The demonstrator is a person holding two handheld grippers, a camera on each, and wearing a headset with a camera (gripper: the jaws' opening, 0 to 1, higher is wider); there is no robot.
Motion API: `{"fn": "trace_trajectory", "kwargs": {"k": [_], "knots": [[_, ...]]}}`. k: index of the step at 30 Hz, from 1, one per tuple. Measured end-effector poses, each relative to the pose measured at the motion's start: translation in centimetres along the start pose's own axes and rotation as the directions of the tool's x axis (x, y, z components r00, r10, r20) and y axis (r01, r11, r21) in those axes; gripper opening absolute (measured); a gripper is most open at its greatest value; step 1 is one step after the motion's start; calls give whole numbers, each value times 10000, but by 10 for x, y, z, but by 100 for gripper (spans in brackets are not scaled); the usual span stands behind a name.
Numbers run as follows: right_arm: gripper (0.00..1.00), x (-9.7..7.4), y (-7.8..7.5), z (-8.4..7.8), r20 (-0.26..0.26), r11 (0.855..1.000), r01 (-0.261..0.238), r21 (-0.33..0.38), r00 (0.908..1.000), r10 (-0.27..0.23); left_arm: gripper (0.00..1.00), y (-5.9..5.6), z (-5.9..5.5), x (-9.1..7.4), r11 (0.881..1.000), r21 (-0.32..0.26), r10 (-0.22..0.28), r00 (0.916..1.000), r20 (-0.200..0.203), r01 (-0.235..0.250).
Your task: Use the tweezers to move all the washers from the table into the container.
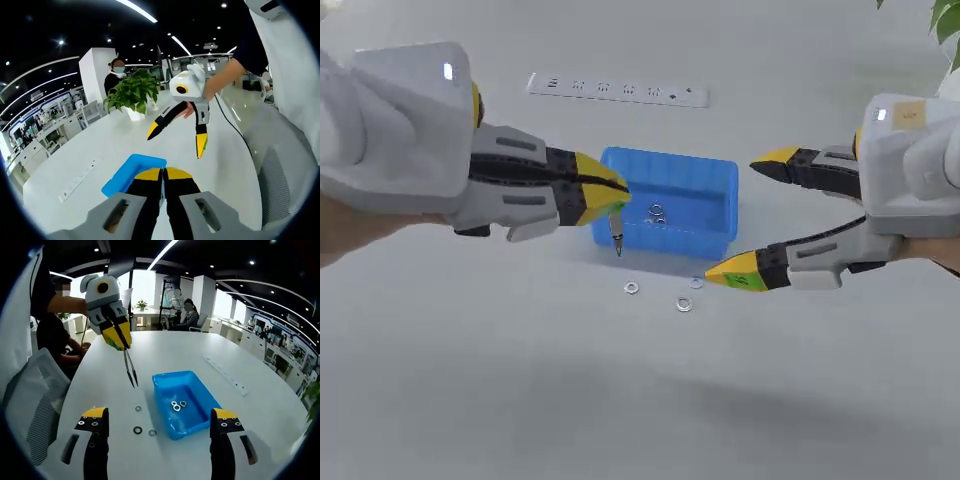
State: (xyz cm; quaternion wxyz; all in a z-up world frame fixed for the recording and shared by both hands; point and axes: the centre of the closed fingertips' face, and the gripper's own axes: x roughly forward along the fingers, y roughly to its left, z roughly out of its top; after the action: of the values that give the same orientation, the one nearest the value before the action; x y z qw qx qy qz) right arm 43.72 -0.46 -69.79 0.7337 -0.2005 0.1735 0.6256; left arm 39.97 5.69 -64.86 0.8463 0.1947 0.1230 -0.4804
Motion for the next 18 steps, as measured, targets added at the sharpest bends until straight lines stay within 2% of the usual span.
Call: {"fn": "trace_trajectory", "kwargs": {"k": [6,10,14,18], "knots": [[86,-4,11,-4,366,9992,-341,208,9988,333,5,-8,-12,0,9997,-242,19,10000,37,-18],[89,-5,22,-4,514,9981,-534,293,9973,518,5,-11,-12,2,9996,-283,31,9996,264,-23],[90,-6,35,-7,456,9970,-735,231,9963,724,5,-18,-18,7,9996,-271,-23,9998,190,28],[92,-7,42,-7,759,9946,-819,631,9941,770,5,-24,-29,12,9993,-277,-241,9997,-42,239]]}}
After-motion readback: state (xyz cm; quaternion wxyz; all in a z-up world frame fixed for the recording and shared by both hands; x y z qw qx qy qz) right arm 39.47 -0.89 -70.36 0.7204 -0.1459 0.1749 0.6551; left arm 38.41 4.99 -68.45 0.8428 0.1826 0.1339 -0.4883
